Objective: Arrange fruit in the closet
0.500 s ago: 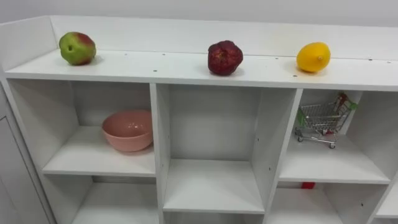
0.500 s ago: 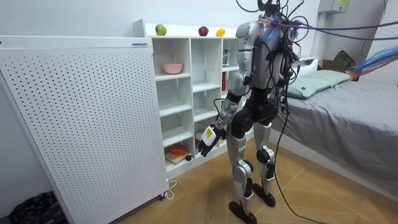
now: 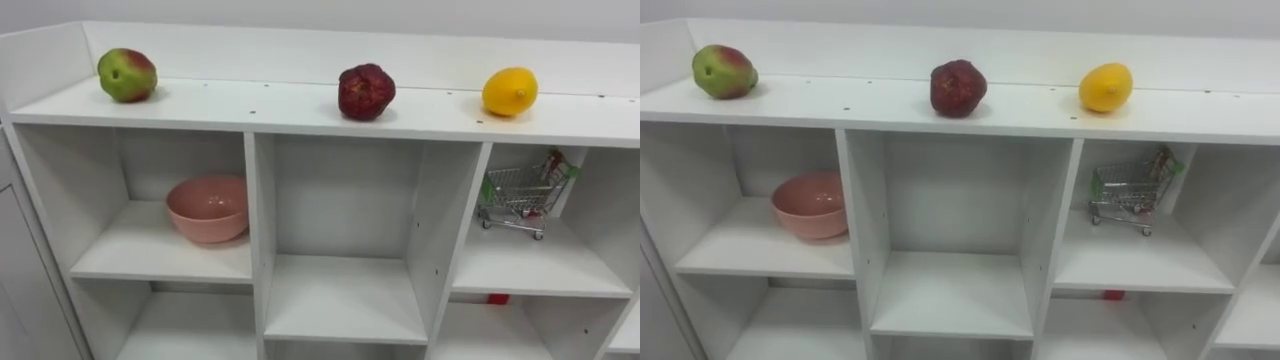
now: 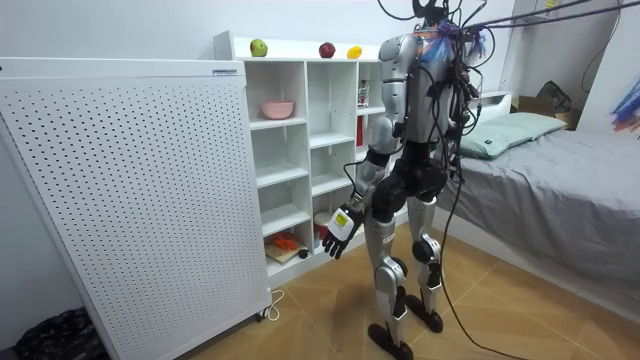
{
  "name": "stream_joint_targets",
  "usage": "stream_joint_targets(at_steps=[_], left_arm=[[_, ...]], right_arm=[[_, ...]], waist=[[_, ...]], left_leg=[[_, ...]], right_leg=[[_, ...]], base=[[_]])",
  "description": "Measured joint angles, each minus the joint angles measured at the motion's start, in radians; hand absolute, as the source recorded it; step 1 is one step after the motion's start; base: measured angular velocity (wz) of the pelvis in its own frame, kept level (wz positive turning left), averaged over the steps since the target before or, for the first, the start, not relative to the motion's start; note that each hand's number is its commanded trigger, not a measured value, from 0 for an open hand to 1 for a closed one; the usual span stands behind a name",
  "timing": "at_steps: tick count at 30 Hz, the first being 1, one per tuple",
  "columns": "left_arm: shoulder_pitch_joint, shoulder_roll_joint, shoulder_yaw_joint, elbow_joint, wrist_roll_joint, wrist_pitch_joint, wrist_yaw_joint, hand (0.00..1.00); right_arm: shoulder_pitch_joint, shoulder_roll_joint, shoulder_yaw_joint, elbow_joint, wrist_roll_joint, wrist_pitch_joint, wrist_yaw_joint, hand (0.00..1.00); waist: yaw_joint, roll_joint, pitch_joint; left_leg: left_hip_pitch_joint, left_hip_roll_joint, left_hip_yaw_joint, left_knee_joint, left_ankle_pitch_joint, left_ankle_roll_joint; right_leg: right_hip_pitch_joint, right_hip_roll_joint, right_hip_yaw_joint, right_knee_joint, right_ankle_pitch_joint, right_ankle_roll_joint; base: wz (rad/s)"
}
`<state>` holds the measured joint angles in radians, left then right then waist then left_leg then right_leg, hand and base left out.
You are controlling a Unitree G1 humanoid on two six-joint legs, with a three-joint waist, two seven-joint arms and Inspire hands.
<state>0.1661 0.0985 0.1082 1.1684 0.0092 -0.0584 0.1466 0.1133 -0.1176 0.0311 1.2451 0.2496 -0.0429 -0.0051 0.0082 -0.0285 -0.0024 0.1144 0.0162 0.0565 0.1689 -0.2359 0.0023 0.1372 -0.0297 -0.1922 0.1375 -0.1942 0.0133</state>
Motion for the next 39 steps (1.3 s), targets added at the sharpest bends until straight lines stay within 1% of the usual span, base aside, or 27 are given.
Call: stream_joint_targets(at_steps=[3,4,5,6,7,8,9,10,11,12,13,14,15,16,17,18,21,23,25,26,27,29,31,34,36,38,39], left_arm=[[0.005,-0.001,0.009,0.004,-0.003,-0.009,0.0,0.0],[0.004,-0.003,0.017,0.011,-0.005,-0.011,0.0,0.0],[0.008,-0.004,0.027,0.011,-0.001,-0.011,0.0,0.0],[0.012,-0.004,0.03,0.009,0.001,-0.011,0.0,0.0],[0.02,-0.002,0.038,0.006,0.001,-0.012,-0.001,0.0],[0.025,-0.001,0.047,0.006,0.002,-0.012,-0.001,0.0],[0.025,0.0,0.049,0.006,0.002,-0.012,0.0,0.0],[0.023,0.0,0.057,0.007,0.002,-0.012,0.0,0.0],[0.03,-0.001,0.063,0.009,0.002,-0.012,-0.001,0.0],[0.035,-0.001,0.065,0.008,0.002,-0.012,-0.001,0.0],[0.046,0.0,0.064,0.007,0.003,-0.012,-0.001,0.0],[0.052,0.0,0.062,0.007,0.003,-0.011,0.0,0.0],[0.054,0.0,0.063,0.007,0.004,-0.01,0.001,0.0],[0.063,0.0,0.063,0.006,0.007,-0.007,0.004,0.0],[0.064,0.001,0.063,0.003,0.007,-0.002,0.007,0.0],[0.067,0.001,0.061,-0.005,0.007,0.004,0.01,0.0],[0.078,0.008,0.05,-0.011,0.022,0.024,0.018,0.0],[0.081,0.009,0.043,-0.02,0.062,0.032,0.018,0.0],[0.082,0.01,0.041,-0.033,0.089,0.036,0.018,0.0],[0.079,0.011,0.035,-0.033,0.097,0.036,0.018,0.0],[0.077,0.011,0.033,-0.033,0.104,0.036,0.018,0.0],[0.074,0.009,0.026,-0.03,0.125,0.036,0.018,0.0],[0.076,0.011,0.019,-0.028,0.133,0.038,0.018,0.0],[0.083,0.013,0.002,-0.028,0.163,0.04,0.016,0.0],[0.091,0.014,-0.005,-0.027,0.163,0.049,0.013,0.0],[0.092,0.018,-0.005,-0.028,0.163,0.054,0.011,0.0],[0.092,0.019,-0.005,-0.028,0.163,0.054,0.01,0.0]], right_arm=[[0.004,0.008,-0.037,-0.003,0.007,0.001,-0.009,0.0],[0.003,0.008,-0.06,-0.009,0.017,0.004,-0.017,0.0],[0.007,0.007,-0.094,-0.058,0.028,0.025,-0.035,0.0],[0.007,0.007,-0.106,-0.091,0.033,0.03,-0.045,0.0],[0.002,0.007,-0.137,-0.158,0.046,0.03,-0.066,0.0],[-0.014,0.006,-0.16,-0.195,0.067,0.018,-0.082,0.0],[-0.024,0.006,-0.174,-0.209,0.076,0.015,-0.088,0.0],[-0.036,0.007,-0.2,-0.266,0.089,0.018,-0.103,0.0],[-0.042,0.007,-0.216,-0.343,0.097,0.013,-0.114,0.0],[-0.046,0.007,-0.222,-0.38,0.099,0.011,-0.122,0.0],[-0.046,0.007,-0.222,-0.47,0.099,0.009,-0.141,0.0],[-0.047,0.007,-0.218,-0.552,0.094,-0.001,-0.162,0.0],[-0.047,0.007,-0.216,-0.588,0.094,-0.005,-0.172,0.0],[-0.047,0.007,-0.211,-0.659,0.095,-0.01,-0.192,0.0],[-0.047,0.008,-0.208,-0.734,0.097,-0.01,-0.209,0.0],[-0.047,0.008,-0.207,-0.772,0.098,-0.01,-0.218,0.0],[-0.057,0.004,-0.206,-0.941,0.088,-0.012,-0.267,0.0],[-0.057,0.004,-0.199,-0.996,0.04,-0.012,-0.289,0.0],[-0.057,0.002,-0.185,-1.045,0.01,-0.012,-0.296,0.0],[-0.057,-0.002,-0.172,-1.076,0.002,-0.012,-0.299,0.0],[-0.057,-0.003,-0.168,-1.091,-0.005,-0.012,-0.299,0.0],[-0.058,-0.009,-0.162,-1.162,-0.038,-0.012,-0.307,0.0],[-0.06,-0.015,-0.162,-1.214,-0.063,-0.014,-0.313,0.0],[-0.061,-0.026,-0.151,-1.303,-0.103,-0.022,-0.323,0.0],[-0.068,-0.054,-0.128,-1.365,-0.141,-0.028,-0.319,0.0],[-0.078,-0.062,-0.124,-1.39,-0.147,-0.038,-0.319,0.0],[-0.085,-0.063,-0.122,-1.394,-0.147,-0.041,-0.319,0.0]], waist=[[-0.001,0.001,0.0004],[-0.001,-0.002,-0.0015],[0.0,0.0,-0.0028],[-0.001,0.0,-0.0021],[-0.002,-0.002,0.0005],[-0.005,0.002,0.0034],[-0.004,-0.002,0.0025],[-0.004,-0.007,0.0004],[-0.002,-0.004,0.0044],[-0.004,-0.006,0.0056],[-0.004,-0.005,0.0053],[-0.003,-0.006,0.0069],[-0.001,-0.009,0.0074],[0.0,-0.005,0.0071],[0.001,-0.015,0.0038],[0.001,-0.005,0.0007],[0.001,-0.013,0.0027],[0.002,-0.016,0.0043],[0.003,-0.016,0.0076],[0.003,-0.011,0.0099],[0.003,-0.011,0.0097],[0.019,-0.003,0.0097],[0.021,0.0,0.0092],[0.027,-0.001,0.0078],[0.028,-0.005,0.0054],[0.031,-0.01,0.0021],[0.031,-0.011,0.0019]], left_leg=[[0.0,0.0,-0.001,0.002,0.0,0.0],[0.001,0.0,-0.001,0.003,0.0,0.0],[0.003,0.0,0.001,0.003,0.0,0.0],[0.002,0.0,0.002,0.004,0.0,0.0],[0.0,0.0,0.012,0.007,0.0,0.0],[0.0,-0.001,0.013,0.009,0.0,0.0],[0.001,-0.001,0.013,0.01,0.0,0.001],[0.002,-0.001,0.013,0.01,0.0,0.001],[0.002,-0.002,0.014,0.01,0.0,0.001],[0.002,-0.002,0.014,0.011,0.001,0.001],[0.002,-0.002,0.014,0.011,0.001,0.001],[-0.001,-0.002,0.014,0.012,0.001,0.001],[-0.002,-0.002,0.014,0.012,0.001,0.001],[-0.003,-0.001,0.014,0.012,0.001,0.001],[-0.007,-0.002,0.014,0.011,0.001,0.001],[-0.009,-0.002,0.014,0.011,0.001,0.001],[-0.014,-0.002,0.014,0.011,0.001,0.001],[-0.012,-0.002,0.014,0.011,0.001,0.001],[-0.011,-0.002,0.014,0.01,0.001,0.001],[-0.014,-0.002,0.017,0.011,0.001,0.001],[-0.014,-0.002,0.019,0.012,0.001,0.001],[-0.018,0.0,0.024,0.012,0.001,0.001],[-0.019,0.0,0.024,0.015,0.001,0.002],[-0.02,0.001,0.022,0.021,0.001,0.002],[-0.021,0.001,0.02,0.024,0.001,0.002],[-0.022,0.001,0.018,0.026,0.001,0.002],[-0.023,0.001,0.018,0.027,0.001,0.002]], right_leg=[[0.001,0.0,0.0,0.001,0.0,0.0],[0.0,-0.001,0.001,0.004,0.0,0.0],[-0.002,-0.002,0.001,0.008,0.0,0.0],[-0.005,-0.003,0.001,0.013,0.0,0.0],[-0.01,-0.004,0.0,0.016,0.0,0.0],[-0.009,-0.005,-0.001,0.016,0.0,0.0],[-0.009,-0.005,-0.001,0.016,0.0,0.0],[-0.007,-0.005,0.001,0.016,0.0,0.0],[-0.006,-0.005,0.003,0.016,0.0,0.001],[-0.006,-0.005,0.003,0.016,0.0,0.001],[-0.005,-0.005,0.003,0.015,0.0,0.001],[-0.008,-0.005,0.003,0.015,0.0,0.001],[-0.01,-0.005,0.003,0.015,0.0,0.001],[-0.017,-0.004,0.003,0.013,0.0,0.001],[-0.021,-0.005,0.003,0.013,-0.001,0.001],[-0.024,-0.005,0.003,0.013,-0.001,0.001],[-0.029,-0.005,0.004,0.02,-0.001,0.001],[-0.026,-0.005,0.005,0.02,-0.001,0.002],[-0.026,-0.005,0.007,0.019,-0.001,0.002],[-0.026,-0.005,0.017,0.019,-0.001,0.002],[-0.026,-0.004,0.02,0.018,0.0,0.002],[-0.038,-0.004,0.023,0.032,0.0,0.002],[-0.039,-0.004,0.023,0.034,0.0,0.002],[-0.036,-0.004,0.018,0.037,0.0,0.001],[-0.037,-0.004,0.017,0.04,0.0,0.001],[-0.036,-0.004,0.015,0.041,0.0,0.001],[-0.037,-0.004,0.015,0.042,0.0,0.001]], base=[[0.0],[-0.04],[-0.07],[-0.14],[-0.1],[-0.07],[0.0],[0.0],[0.0],[0.0],[0.0],[0.0],[0.0],[0.0],[0.0],[0.0],[0.0],[0.0],[-0.02],[-0.05],[-0.08],[-0.09],[-0.02],[0.01],[0.0],[0.0],[0.0]])
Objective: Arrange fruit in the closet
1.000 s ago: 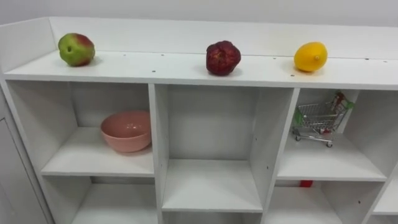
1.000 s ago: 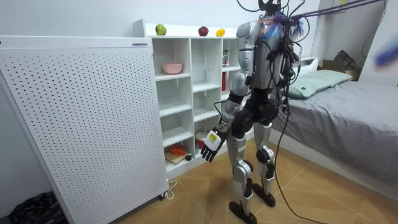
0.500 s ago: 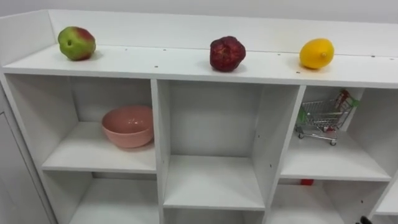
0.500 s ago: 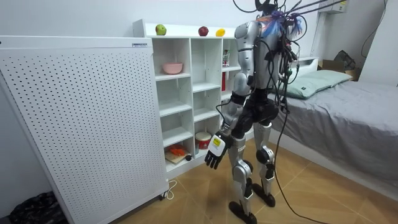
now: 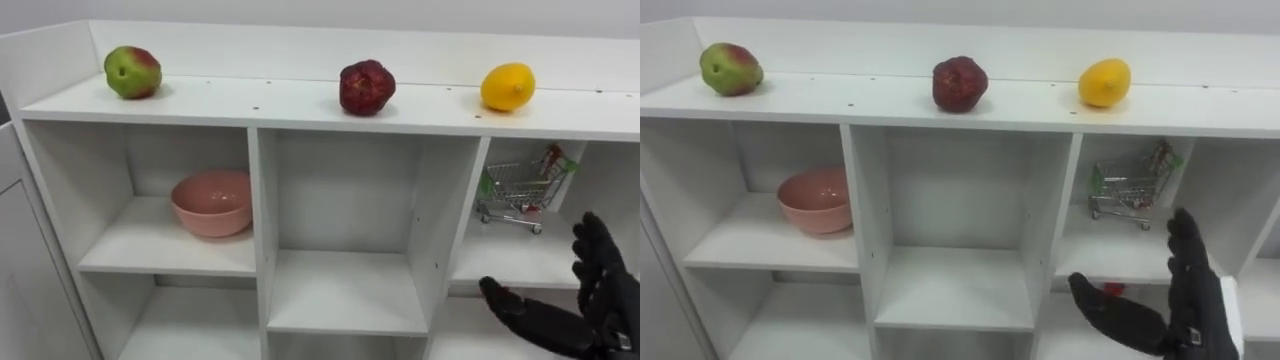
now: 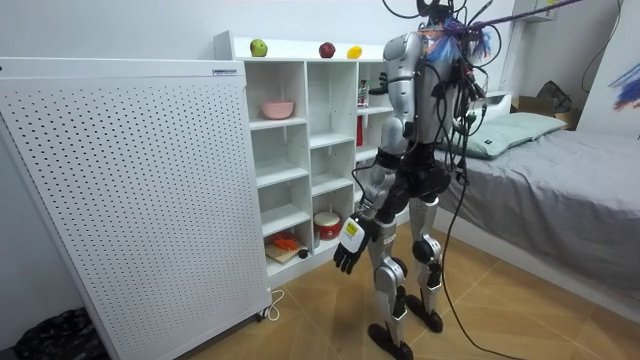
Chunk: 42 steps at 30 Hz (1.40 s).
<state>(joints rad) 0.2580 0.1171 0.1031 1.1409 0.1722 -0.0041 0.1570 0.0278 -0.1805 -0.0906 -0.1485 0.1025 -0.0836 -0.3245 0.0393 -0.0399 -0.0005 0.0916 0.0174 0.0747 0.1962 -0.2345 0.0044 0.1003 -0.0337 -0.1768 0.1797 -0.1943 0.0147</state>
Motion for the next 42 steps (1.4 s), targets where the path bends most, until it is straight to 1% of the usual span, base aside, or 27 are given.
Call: stream_joint_targets(at_steps=[4,9,11,14,16,18,20,21,22,23,24,25,27,28,29,31,32,34,36,38,41,42], left_arm=[[-0.005,0.01,-0.009,0.008,0.0,0.0,-0.013,0.0],[-0.01,0.013,-0.006,0.006,0.061,0.001,-0.033,0.0],[-0.011,0.011,-0.007,-0.002,0.085,0.011,-0.042,0.0],[-0.015,0.01,-0.007,-0.004,0.113,0.028,-0.054,0.0],[-0.017,0.01,-0.01,-0.004,0.122,0.032,-0.055,0.0],[-0.021,0.01,-0.011,-0.004,0.125,0.038,-0.055,0.0],[-0.024,0.013,-0.013,-0.004,0.125,0.041,-0.052,0.0],[-0.024,0.015,-0.018,-0.004,0.125,0.042,-0.052,0.0],[-0.026,0.02,-0.03,-0.004,0.126,0.045,-0.053,0.0],[-0.028,0.022,-0.029,-0.004,0.125,0.048,-0.054,0.0],[-0.027,0.024,-0.029,-0.005,0.125,0.05,-0.056,0.0],[-0.027,0.026,-0.03,-0.006,0.125,0.05,-0.058,0.0],[-0.027,0.032,-0.033,-0.011,0.124,0.059,-0.063,0.0],[-0.028,0.036,-0.032,-0.018,0.124,0.07,-0.066,0.0],[-0.03,0.04,-0.032,-0.023,0.124,0.071,-0.07,0.0],[-0.031,0.045,-0.031,-0.023,0.124,0.073,-0.078,0.0],[-0.031,0.046,-0.031,-0.023,0.124,0.079,-0.079,0.0],[-0.031,0.047,-0.031,-0.023,0.124,0.087,-0.08,0.0],[-0.03,0.048,-0.031,-0.023,0.125,0.088,-0.081,0.0],[-0.03,0.052,-0.031,-0.024,0.125,0.088,-0.081,0.0],[-0.03,0.056,-0.03,-0.024,0.125,0.092,-0.08,0.0],[-0.03,0.056,-0.029,-0.024,0.126,0.093,-0.08,0.0]], right_arm=[[-0.051,-0.013,0.009,-0.024,0.0,-0.004,0.001,0.0],[-0.126,-0.024,0.009,-0.034,0.0,-0.012,0.011,0.0],[-0.165,-0.032,0.009,-0.048,-0.004,-0.012,0.011,0.0],[-0.201,-0.041,0.009,-0.076,-0.034,-0.012,0.011,0.0],[-0.236,-0.045,0.01,-0.077,-0.033,-0.011,0.008,0.0],[-0.265,-0.061,0.01,-0.077,-0.033,-0.011,0.006,0.0],[-0.292,-0.074,0.013,-0.078,-0.032,-0.011,0.0,0.0],[-0.297,-0.078,0.013,-0.077,-0.031,-0.011,-0.001,0.0],[-0.305,-0.085,0.014,-0.075,-0.03,-0.011,-0.002,0.0],[-0.31,-0.091,0.017,-0.07,-0.028,-0.009,-0.001,0.0],[-0.312,-0.1,0.023,-0.067,-0.025,-0.005,0.001,0.0],[-0.315,-0.103,0.026,-0.067,-0.024,0.0,0.002,0.0],[-0.332,-0.103,0.029,-0.067,-0.021,0.015,0.009,0.0],[-0.34,-0.107,0.029,-0.067,-0.009,0.022,0.011,0.0],[-0.349,-0.117,0.029,-0.067,0.01,0.026,0.014,0.0],[-0.365,-0.132,0.029,-0.067,0.029,0.037,0.022,0.0],[-0.384,-0.132,0.029,-0.062,0.048,0.041,0.022,0.0],[-0.42,-0.132,0.03,-0.035,0.064,0.042,0.022,0.0],[-0.45,-0.132,0.03,-0.015,0.073,0.044,0.022,0.0],[-0.481,-0.132,0.031,-0.012,0.089,0.044,0.022,0.0],[-0.5,-0.135,0.033,-0.004,0.089,0.044,0.022,0.0],[-0.501,-0.137,0.033,-0.002,0.089,0.044,0.022,0.0]], waist=[[0.011,-0.006,-0.0004],[0.024,-0.006,-0.0001],[0.024,-0.003,0.0011],[0.024,-0.001,0.0008],[0.023,-0.002,0.0001],[0.023,-0.003,-0.0003],[0.024,-0.009,-0.0017],[0.025,-0.011,-0.0011],[0.026,-0.016,0.0007],[0.029,-0.022,0.0042],[0.031,-0.029,0.0047],[0.034,-0.032,0.0038],[0.036,-0.042,0.0054],[0.037,-0.05,0.0048],[0.042,-0.057,0.0029],[0.047,-0.06,0.0031],[0.048,-0.062,0.0014],[0.048,-0.061,0.0023],[0.048,-0.061,0.0028],[0.048,-0.056,0.006],[0.05,-0.053,0.0082],[0.052,-0.055,0.0074]], left_leg=[[0.001,0.001,0.0,0.001,0.0,0.0],[0.0,0.002,-0.003,0.003,0.0,0.0],[-0.002,0.002,-0.004,0.003,0.0,0.0],[-0.003,0.002,-0.006,0.002,0.0,0.0],[-0.008,0.002,-0.008,0.003,0.0,0.0],[-0.008,0.002,-0.01,0.004,0.0,0.0],[-0.009,0.002,-0.014,0.004,0.0,0.0],[-0.008,0.002,-0.016,0.004,0.0,-0.001],[-0.005,0.002,-0.021,0.004,0.001,-0.001],[0.001,0.002,-0.022,0.003,0.001,-0.001],[0.0,0.002,-0.022,0.003,0.001,-0.001],[-0.001,0.002,-0.022,0.003,0.001,-0.001],[-0.003,0.002,-0.022,0.005,0.001,-0.001],[-0.009,0.002,-0.024,0.008,0.001,-0.001],[-0.011,0.002,-0.025,0.01,0.001,-0.001],[-0.011,0.002,-0.026,0.01,0.001,-0.001],[-0.01,0.002,-0.026,0.01,0.001,-0.001],[-0.01,0.002,-0.028,0.01,0.001,-0.001],[-0.011,0.002,-0.034,0.01,0.001,-0.001],[-0.011,0.002,-0.037,0.01,0.001,-0.001],[-0.013,0.002,-0.038,0.008,0.001,-0.001],[-0.014,0.002,-0.039,0.008,0.001,-0.001]], right_leg=[[-0.002,0.0,0.001,0.006,0.0,0.0],[0.0,0.001,-0.003,0.006,0.0,0.0],[-0.002,0.001,-0.003,0.006,0.0,0.0],[-0.002,0.001,-0.007,0.006,0.0,0.0],[-0.005,0.0,-0.015,0.006,0.0,0.0],[-0.004,0.0,-0.016,0.006,0.0,0.0],[-0.003,0.0,-0.021,0.005,0.0,0.0],[-0.002,0.0,-0.023,0.005,0.0,0.0],[0.001,0.0,-0.025,0.005,0.0,0.0],[0.006,0.0,-0.025,0.005,0.0,0.0],[0.006,0.0,-0.028,0.005,0.0,0.0],[0.006,0.0,-0.028,0.005,0.0,0.0],[0.005,0.0,-0.028,0.005,0.0,0.0],[0.003,-0.001,-0.033,0.005,0.0,0.0],[0.002,-0.001,-0.035,0.005,0.0,0.0],[0.003,-0.001,-0.037,0.005,0.0,0.0],[0.004,-0.001,-0.039,0.005,0.0,0.0],[0.005,-0.001,-0.04,0.005,0.0,0.0],[0.005,-0.001,-0.042,0.005,0.0,0.0],[0.005,-0.001,-0.044,0.004,0.0,0.0],[0.003,-0.001,-0.045,0.004,0.0,0.0],[0.003,-0.001,-0.046,0.004,0.0,0.0]], base=[[0.0],[0.02],[0.0],[0.0],[0.02],[0.03],[0.05],[0.08],[0.06],[0.05],[0.0],[0.0],[0.0],[0.05],[0.04],[0.0],[0.0],[0.0],[0.04],[0.0],[0.0],[0.03]])
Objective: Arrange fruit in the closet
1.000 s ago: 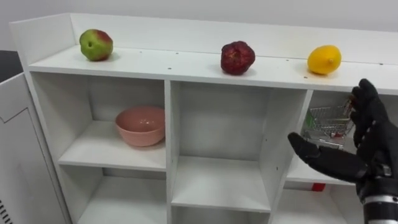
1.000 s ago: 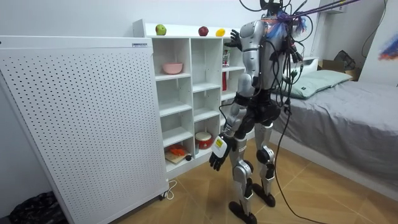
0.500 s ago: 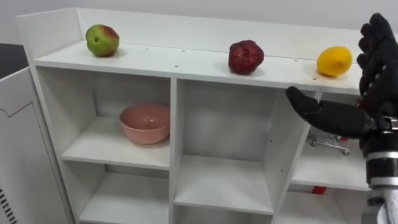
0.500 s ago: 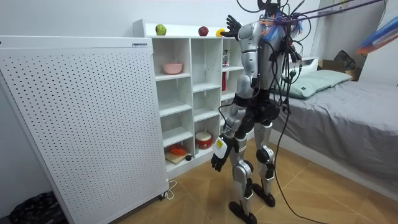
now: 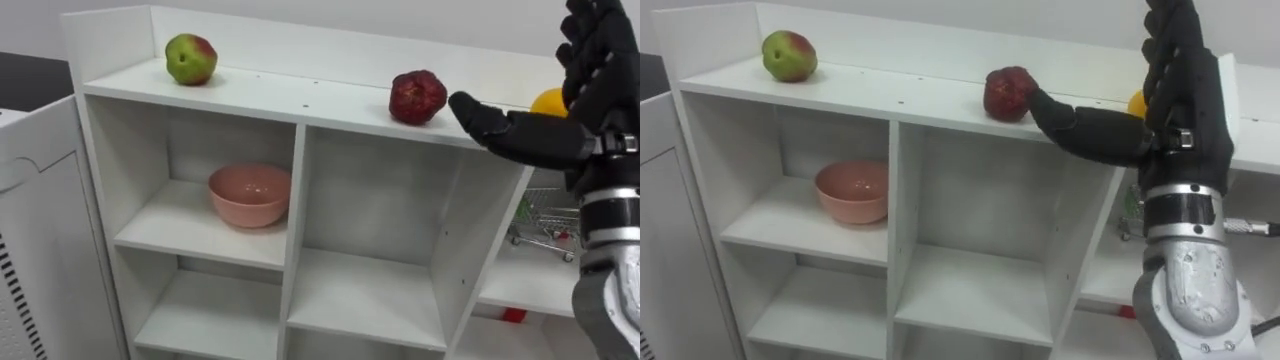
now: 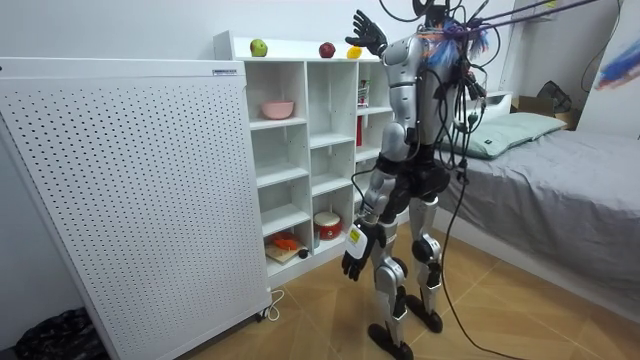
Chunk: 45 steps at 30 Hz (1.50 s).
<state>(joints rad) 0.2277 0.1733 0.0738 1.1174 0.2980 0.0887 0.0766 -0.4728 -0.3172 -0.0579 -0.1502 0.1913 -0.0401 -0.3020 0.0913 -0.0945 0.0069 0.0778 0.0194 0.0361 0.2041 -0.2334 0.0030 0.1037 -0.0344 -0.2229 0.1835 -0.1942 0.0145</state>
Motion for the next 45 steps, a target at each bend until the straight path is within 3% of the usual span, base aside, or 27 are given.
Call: stream_joint_targets(at_steps=[7,13,17,19,31,45], left_arm=[[-0.009,0.0,0.002,0.003,0.024,0.023,-0.004,0.0],[-0.023,0.003,0.001,-0.015,0.024,0.038,-0.008,0.0],[-0.017,0.005,0.0,-0.048,0.024,0.038,-0.016,0.0],[-0.014,0.009,0.0,-0.065,0.024,0.038,-0.02,0.0],[-0.003,0.014,0.0,-0.105,0.049,0.059,-0.023,0.0],[0.005,0.015,0.001,-0.116,0.067,0.065,-0.02,0.0]], right_arm=[[-0.021,-0.009,0.003,0.073,0.004,0.032,0.035,0.0],[-0.096,-0.076,0.047,0.144,0.042,0.064,0.098,0.0],[-0.134,-0.136,0.077,0.152,0.079,0.064,0.121,0.0],[-0.135,-0.145,0.077,0.153,0.078,0.064,0.133,0.0],[-0.135,-0.145,0.08,0.209,0.08,0.105,0.162,0.0],[-0.154,-0.153,0.08,0.312,0.095,0.107,0.262,0.0]], waist=[[0.002,-0.005,-0.0036],[-0.001,-0.015,-0.0067],[0.002,-0.027,-0.0063],[0.007,-0.035,-0.0043],[0.028,-0.041,-0.0031],[0.025,-0.035,-0.0033]], left_leg=[[-0.006,-0.001,-0.013,0.0,0.0,0.0],[-0.013,-0.001,-0.023,0.003,0.001,-0.001],[-0.01,-0.001,-0.031,0.001,0.001,-0.002],[-0.01,-0.002,-0.032,0.001,0.001,-0.002],[-0.002,-0.003,-0.037,0.001,0.001,-0.002],[-0.024,-0.004,-0.034,0.019,0.001,-0.002]], right_leg=[[-0.001,0.0,-0.005,-0.002,0.0,0.0],[-0.003,0.0,-0.021,-0.002,0.0,0.0],[0.002,0.002,-0.025,-0.006,0.0,0.0],[0.008,0.002,-0.025,-0.016,0.0,0.0],[0.019,0.001,-0.026,-0.014,0.0,0.0],[0.009,0.0,-0.026,-0.013,0.0,0.0]], base=[[0.04],[0.07],[0.07],[0.02],[0.01],[0.0]])
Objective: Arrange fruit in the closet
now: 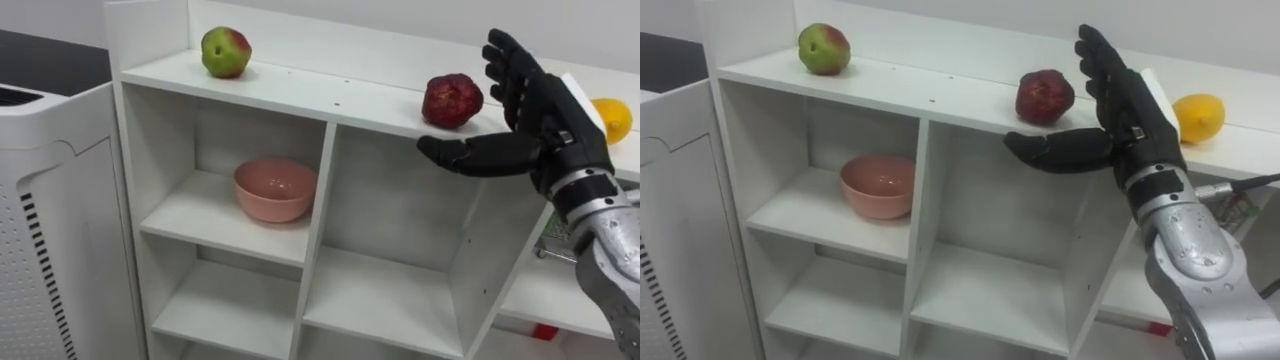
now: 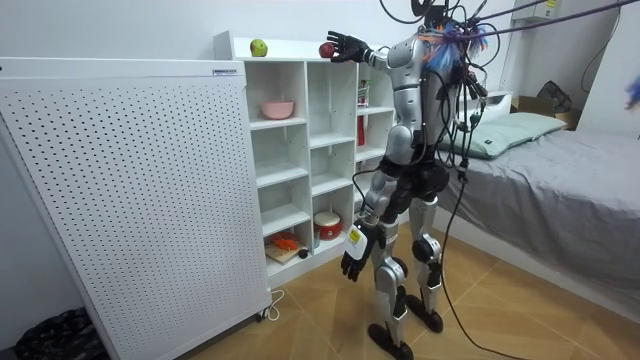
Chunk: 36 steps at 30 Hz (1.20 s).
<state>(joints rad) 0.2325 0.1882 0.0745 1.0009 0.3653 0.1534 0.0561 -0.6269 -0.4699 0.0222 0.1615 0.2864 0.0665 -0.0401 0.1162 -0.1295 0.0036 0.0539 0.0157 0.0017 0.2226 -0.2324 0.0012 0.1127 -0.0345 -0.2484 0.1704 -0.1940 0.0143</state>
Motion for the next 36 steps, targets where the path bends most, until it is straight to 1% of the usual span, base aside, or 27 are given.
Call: stream_joint_targets(at_steps=[3,8,25,26,27,28,29,32,36], left_arm=[[-0.001,0.0,0.0,0.0,0.0,0.0,-0.001,0.0],[0.0,0.0,0.0,0.0,0.0,0.0,0.0,0.0],[0.001,0.0,0.0,0.0,0.0,0.002,-0.003,0.0],[0.001,0.0,-0.001,0.0,-0.001,0.002,-0.003,0.0],[0.001,0.0,-0.001,0.0,-0.001,0.002,-0.003,0.0],[0.001,0.0,-0.001,0.001,-0.001,0.002,-0.003,0.0],[0.001,0.001,-0.001,0.001,-0.001,0.002,-0.003,0.0],[0.001,0.002,-0.001,0.001,-0.001,0.002,-0.003,0.0],[0.0,0.003,-0.001,0.001,-0.001,0.002,-0.003,0.0]], right_arm=[[-0.006,-0.006,0.0,0.001,0.014,0.0,0.018,0.0],[-0.009,-0.008,0.001,0.003,0.021,-0.001,0.033,0.0],[-0.018,-0.011,0.001,0.017,0.021,-0.001,0.064,0.0],[-0.018,-0.011,0.001,0.017,0.021,-0.001,0.065,0.2],[-0.018,-0.011,0.003,0.017,0.021,-0.001,0.064,0.55],[-0.018,-0.011,0.006,0.018,0.021,-0.001,0.064,0.95],[-0.018,-0.011,0.008,0.018,0.021,-0.001,0.064,1.0],[-0.018,-0.012,0.017,0.019,0.021,-0.001,0.063,1.0],[-0.018,-0.012,0.026,0.02,0.021,-0.001,0.05,1.0]], waist=[[0.003,0.007,-0.0041],[0.005,0.016,-0.0048],[0.005,0.015,-0.0051],[0.006,0.014,-0.005],[0.006,0.014,-0.005],[0.006,0.013,-0.0047],[0.006,0.012,-0.0037],[0.006,0.006,-0.0019],[0.008,-0.002,-0.0015]], left_leg=[[-0.002,0.0,0.0,0.001,0.0,0.0],[0.003,0.0,0.0,0.0,0.0,0.0],[0.0,0.0,-0.003,0.001,0.0,0.0],[0.001,0.0,-0.003,0.001,0.0,-0.001],[0.002,0.0,-0.003,0.001,0.0,-0.001],[0.003,0.0,-0.003,0.001,0.0,-0.001],[0.005,0.0,-0.003,0.001,0.0,-0.001],[0.007,0.0,-0.003,0.001,0.0,-0.001],[0.008,0.0,-0.003,0.001,0.0,-0.001]], right_leg=[[-0.002,0.0,0.0,0.0,0.0,0.0],[0.0,0.0,0.001,0.0,0.0,0.0],[0.0,0.0,-0.001,0.0,0.0,0.0],[0.001,0.0,-0.001,0.001,0.0,0.0],[0.001,0.0,-0.001,0.001,0.0,0.0],[0.002,0.0,-0.001,0.001,0.0,0.0],[0.003,0.0,-0.001,0.001,0.0,0.0],[0.005,0.0,-0.001,0.001,0.0,0.0],[0.007,0.0,-0.001,0.0,0.0,0.0]], base=[[0.0],[0.0],[0.0],[0.0],[0.0],[0.0],[0.0],[0.0],[0.0]])
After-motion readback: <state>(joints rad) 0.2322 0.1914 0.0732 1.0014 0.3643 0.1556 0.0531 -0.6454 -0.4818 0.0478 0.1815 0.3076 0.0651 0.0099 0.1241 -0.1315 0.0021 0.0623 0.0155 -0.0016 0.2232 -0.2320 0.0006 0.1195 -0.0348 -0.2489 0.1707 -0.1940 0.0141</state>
